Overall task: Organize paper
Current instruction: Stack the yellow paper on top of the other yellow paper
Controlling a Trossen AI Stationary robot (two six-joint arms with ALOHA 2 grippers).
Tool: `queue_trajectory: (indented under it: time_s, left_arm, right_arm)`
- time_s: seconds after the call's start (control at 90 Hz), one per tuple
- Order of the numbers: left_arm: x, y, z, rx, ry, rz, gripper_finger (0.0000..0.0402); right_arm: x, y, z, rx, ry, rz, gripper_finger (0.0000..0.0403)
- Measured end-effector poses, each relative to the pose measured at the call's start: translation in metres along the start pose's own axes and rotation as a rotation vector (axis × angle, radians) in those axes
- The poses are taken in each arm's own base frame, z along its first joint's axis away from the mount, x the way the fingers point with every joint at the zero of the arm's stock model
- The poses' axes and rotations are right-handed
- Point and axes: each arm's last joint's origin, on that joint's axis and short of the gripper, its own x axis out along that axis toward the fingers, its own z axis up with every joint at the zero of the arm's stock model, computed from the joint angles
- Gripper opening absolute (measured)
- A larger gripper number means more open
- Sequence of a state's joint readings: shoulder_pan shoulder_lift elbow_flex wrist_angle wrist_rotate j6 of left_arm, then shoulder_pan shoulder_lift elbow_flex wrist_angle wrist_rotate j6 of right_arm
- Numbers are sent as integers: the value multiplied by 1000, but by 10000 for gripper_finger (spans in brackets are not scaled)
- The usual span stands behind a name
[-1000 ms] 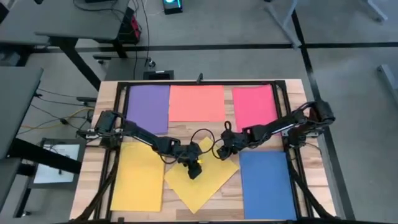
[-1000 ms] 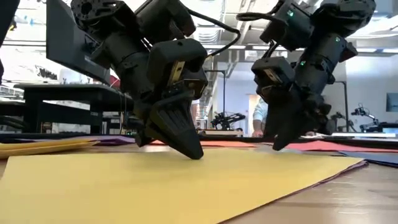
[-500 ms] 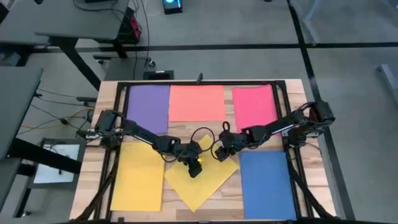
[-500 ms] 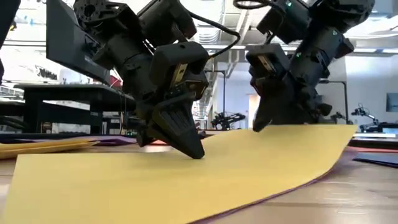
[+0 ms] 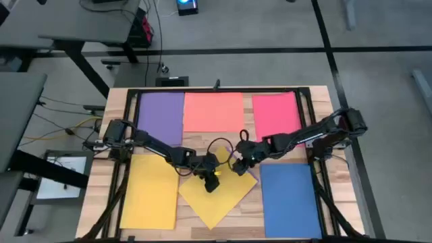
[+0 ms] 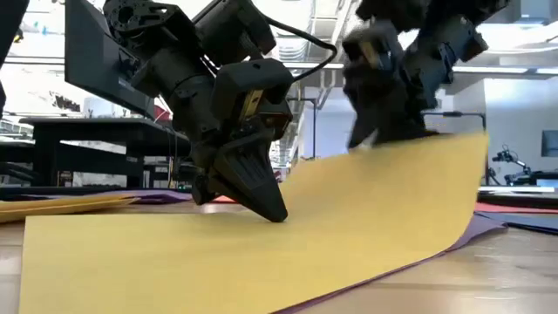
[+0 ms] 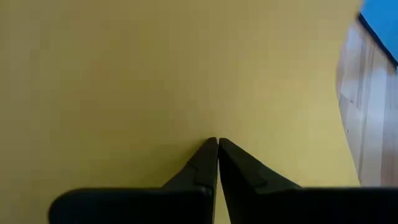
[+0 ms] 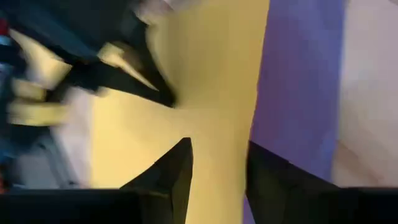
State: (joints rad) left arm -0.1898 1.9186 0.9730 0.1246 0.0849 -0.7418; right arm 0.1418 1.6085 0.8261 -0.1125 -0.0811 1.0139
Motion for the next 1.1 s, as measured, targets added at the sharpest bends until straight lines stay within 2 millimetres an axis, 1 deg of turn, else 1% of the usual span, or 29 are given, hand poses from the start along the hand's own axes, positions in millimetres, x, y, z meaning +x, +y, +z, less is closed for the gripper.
queue_trajectory:
  time_s: [0.078,0.189,0.244,0.311,0.4,0.467,0.533,0.656,0.778,0.844,0.911,1.011,1.1]
  left_arm:
    - [0,0,0,0,1,0,0]
    - [0,0,0,0,0,-1,0]
    - [0,0,0,0,0,0,0]
    - [-1,-1,1,1,1,-9,0]
    - [-11,-6,3,17,23,-57,0]
    - [-25,-14,8,36,12,-96,0]
    - [-46,-25,12,48,-6,-124,0]
    - [-83,-36,14,58,-10,-121,0]
    - [-134,-45,15,46,-54,-111,0]
    - [-161,-48,11,14,-59,-118,0]
    - [-189,-50,7,-25,-78,-139,0]
    - [-229,-50,2,-76,-119,-198,0]
    - [-260,-47,-4,-100,-155,-251,0]
  right_arm:
    - [11,-2,-3,-5,15,-9,118]
    - [22,1,-6,-42,59,63,117]
    - [25,1,-6,-58,83,88,110]
    - [26,2,-7,-61,104,103,82]
    - [24,2,-7,-94,103,102,22]
    - [17,4,-6,-120,94,114,9]
    - [7,9,-2,-136,72,139,3]
    - [-14,14,4,-194,51,149,0]
    - [-36,29,13,-255,4,220,0]
    - [-45,39,17,-265,1,264,0]
    - [-53,53,21,-280,9,323,0]
    - [-66,79,29,-308,-5,401,0]
    - [-71,98,38,-288,-27,440,0]
